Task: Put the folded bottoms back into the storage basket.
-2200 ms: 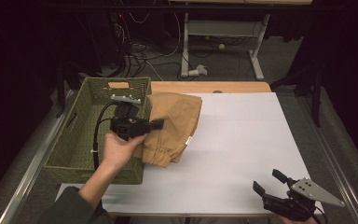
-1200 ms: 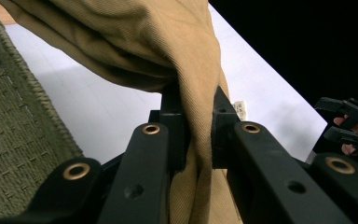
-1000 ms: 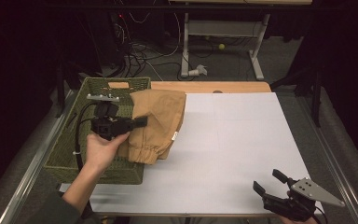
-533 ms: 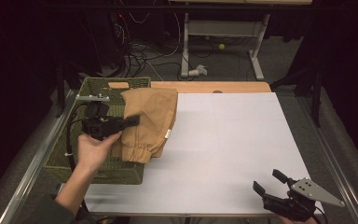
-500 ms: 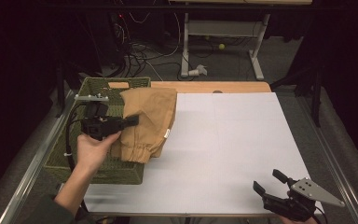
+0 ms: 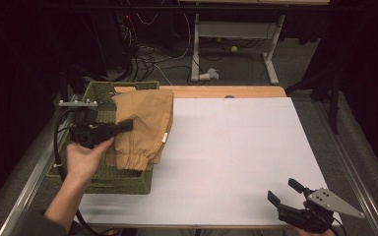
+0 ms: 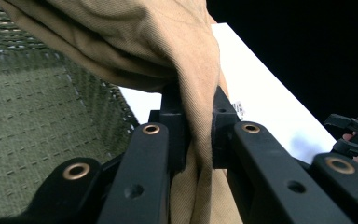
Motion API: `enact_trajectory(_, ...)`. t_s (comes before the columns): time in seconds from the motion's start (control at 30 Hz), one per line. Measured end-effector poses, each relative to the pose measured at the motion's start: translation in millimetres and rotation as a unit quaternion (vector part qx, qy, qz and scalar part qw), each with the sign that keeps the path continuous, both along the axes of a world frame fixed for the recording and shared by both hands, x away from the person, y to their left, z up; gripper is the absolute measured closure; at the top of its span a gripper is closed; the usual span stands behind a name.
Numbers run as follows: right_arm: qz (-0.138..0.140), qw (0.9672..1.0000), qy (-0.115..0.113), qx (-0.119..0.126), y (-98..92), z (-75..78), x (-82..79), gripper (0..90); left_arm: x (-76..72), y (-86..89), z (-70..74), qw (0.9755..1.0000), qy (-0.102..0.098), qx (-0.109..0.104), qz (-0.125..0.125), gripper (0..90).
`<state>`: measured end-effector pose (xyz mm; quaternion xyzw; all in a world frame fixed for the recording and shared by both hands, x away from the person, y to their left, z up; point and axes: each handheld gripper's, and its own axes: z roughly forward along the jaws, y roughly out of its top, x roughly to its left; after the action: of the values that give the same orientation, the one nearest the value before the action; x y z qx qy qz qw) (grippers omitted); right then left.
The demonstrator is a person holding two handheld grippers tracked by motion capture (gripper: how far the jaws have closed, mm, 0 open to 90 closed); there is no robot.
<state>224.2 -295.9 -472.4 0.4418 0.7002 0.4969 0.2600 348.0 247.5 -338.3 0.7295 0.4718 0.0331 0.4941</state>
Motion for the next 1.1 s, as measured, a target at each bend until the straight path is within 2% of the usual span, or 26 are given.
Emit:
enact_trajectory(0.13,0.000,1.0000,0.000,0.000,0.1,0.0,0.0,19.2,-2.3,7.8,1.0,1.0000,-0.001,-0.008,0.006,79.0)
enact_trajectory(0.83,0.001,1.0000,0.002,-0.004,2.3,-0.2,0.5,19.2,-9.1,40.7,3.1,0.9988,-0.009,-0.011,0.046,79.0)
enact_trajectory(0.97,0.001,1.0000,0.002,-0.005,2.6,-0.3,0.6,19.3,-9.4,44.2,2.1,0.9983,-0.012,0.005,0.057,79.0)
enact_trajectory(1.1,0.001,1.0000,0.003,-0.005,2.8,-0.4,0.7,19.3,-7.6,47.8,-2.2,0.9979,-0.011,0.009,0.064,78.9)
